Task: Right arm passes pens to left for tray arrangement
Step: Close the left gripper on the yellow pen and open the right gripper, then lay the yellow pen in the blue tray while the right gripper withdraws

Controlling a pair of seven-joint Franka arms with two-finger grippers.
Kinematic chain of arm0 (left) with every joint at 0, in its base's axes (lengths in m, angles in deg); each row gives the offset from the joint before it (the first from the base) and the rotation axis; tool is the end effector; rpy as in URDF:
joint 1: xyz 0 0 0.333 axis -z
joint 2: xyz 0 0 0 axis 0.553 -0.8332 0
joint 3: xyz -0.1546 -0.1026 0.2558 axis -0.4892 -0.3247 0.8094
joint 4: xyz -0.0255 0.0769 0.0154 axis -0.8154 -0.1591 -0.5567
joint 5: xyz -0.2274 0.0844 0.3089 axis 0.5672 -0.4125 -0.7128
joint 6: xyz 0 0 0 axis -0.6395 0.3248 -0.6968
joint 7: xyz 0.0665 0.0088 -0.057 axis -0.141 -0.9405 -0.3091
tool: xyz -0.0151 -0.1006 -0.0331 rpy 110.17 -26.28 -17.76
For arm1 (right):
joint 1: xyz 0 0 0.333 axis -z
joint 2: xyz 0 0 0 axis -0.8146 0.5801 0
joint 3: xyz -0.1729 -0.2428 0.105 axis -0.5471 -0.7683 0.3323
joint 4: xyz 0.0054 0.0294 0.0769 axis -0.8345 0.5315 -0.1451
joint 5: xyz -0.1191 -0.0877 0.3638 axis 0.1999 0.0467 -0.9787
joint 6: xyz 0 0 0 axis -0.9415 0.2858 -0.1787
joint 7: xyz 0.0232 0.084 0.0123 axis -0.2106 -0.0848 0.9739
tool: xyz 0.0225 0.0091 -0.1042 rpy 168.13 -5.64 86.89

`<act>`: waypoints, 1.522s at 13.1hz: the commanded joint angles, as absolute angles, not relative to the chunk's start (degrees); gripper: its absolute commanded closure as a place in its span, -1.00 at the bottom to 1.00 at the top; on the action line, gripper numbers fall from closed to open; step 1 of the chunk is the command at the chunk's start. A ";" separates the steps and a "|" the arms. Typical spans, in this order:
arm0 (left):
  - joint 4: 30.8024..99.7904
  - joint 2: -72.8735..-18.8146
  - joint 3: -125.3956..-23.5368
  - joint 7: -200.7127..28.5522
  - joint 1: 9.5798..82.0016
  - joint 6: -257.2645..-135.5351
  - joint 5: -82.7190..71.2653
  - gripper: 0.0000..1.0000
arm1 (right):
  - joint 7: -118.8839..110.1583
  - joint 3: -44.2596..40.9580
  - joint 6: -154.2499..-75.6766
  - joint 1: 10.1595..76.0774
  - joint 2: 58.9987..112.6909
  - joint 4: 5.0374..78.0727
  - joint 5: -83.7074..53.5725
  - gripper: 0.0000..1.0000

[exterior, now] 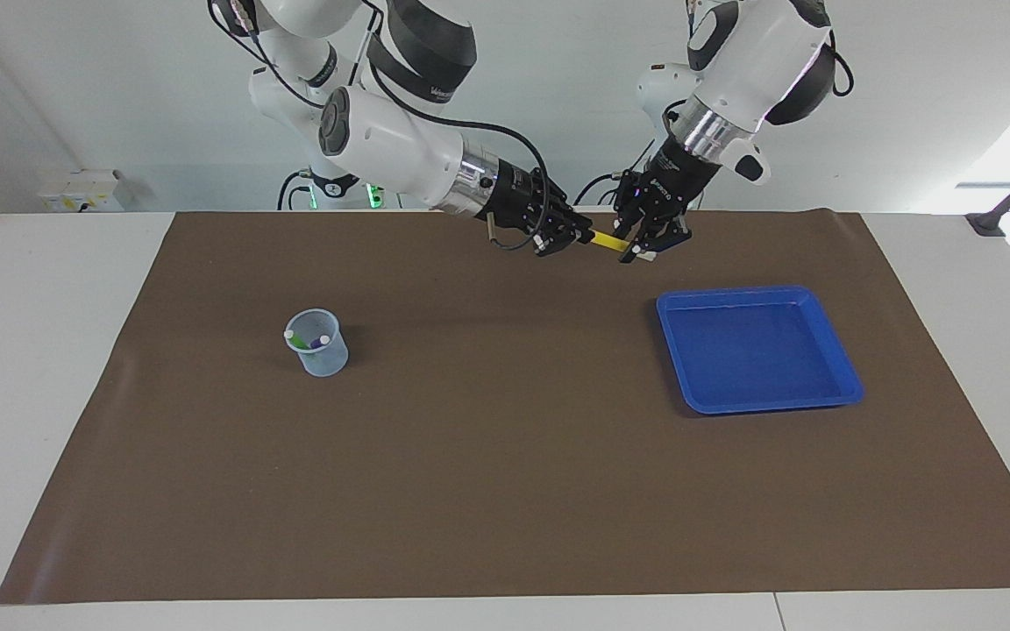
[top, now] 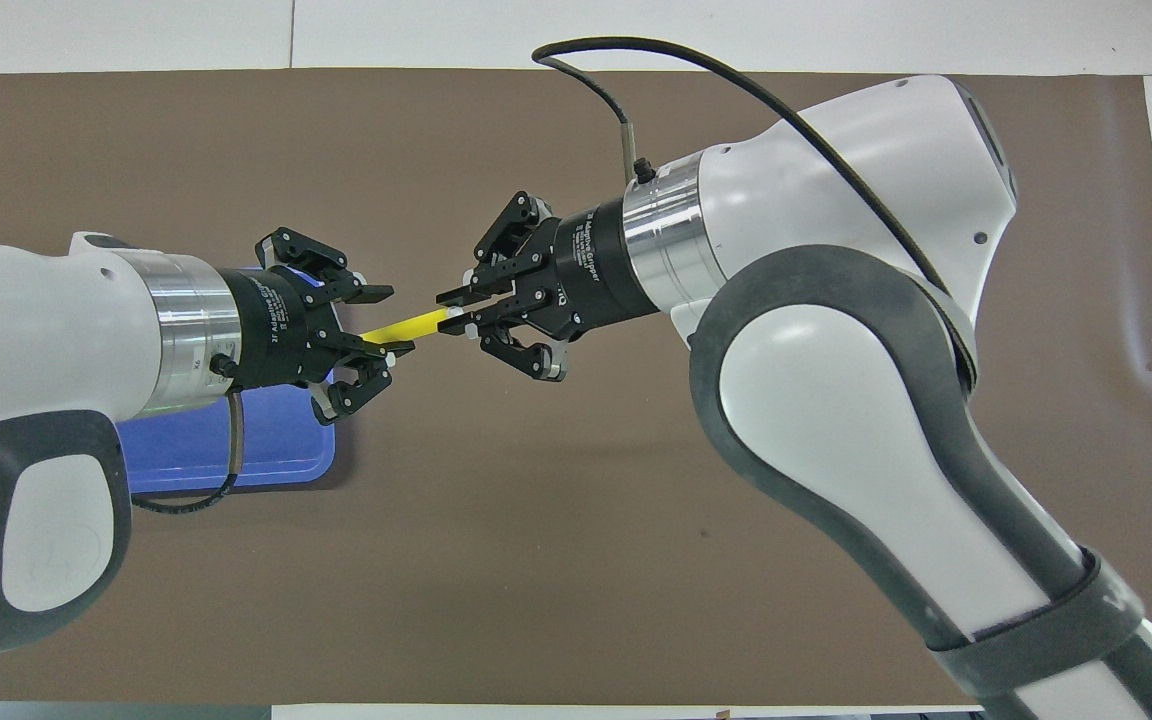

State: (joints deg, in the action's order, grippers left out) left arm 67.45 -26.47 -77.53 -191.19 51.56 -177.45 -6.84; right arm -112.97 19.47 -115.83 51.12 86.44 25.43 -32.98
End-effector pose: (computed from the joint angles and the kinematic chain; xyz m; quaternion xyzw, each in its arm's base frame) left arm 0.4825 -0.2420 0.5879 0.5905 0.7709 -0.1328 0.1986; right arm 0.5689 0.3502 0.5681 -0.6341 0.6208 0.3541 0.2953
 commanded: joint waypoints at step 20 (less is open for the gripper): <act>70.52 -24.89 -76.10 -169.66 42.38 -175.72 -6.17 1.00 | -72.96 9.00 -96.52 51.91 77.54 25.60 -9.65 -1.00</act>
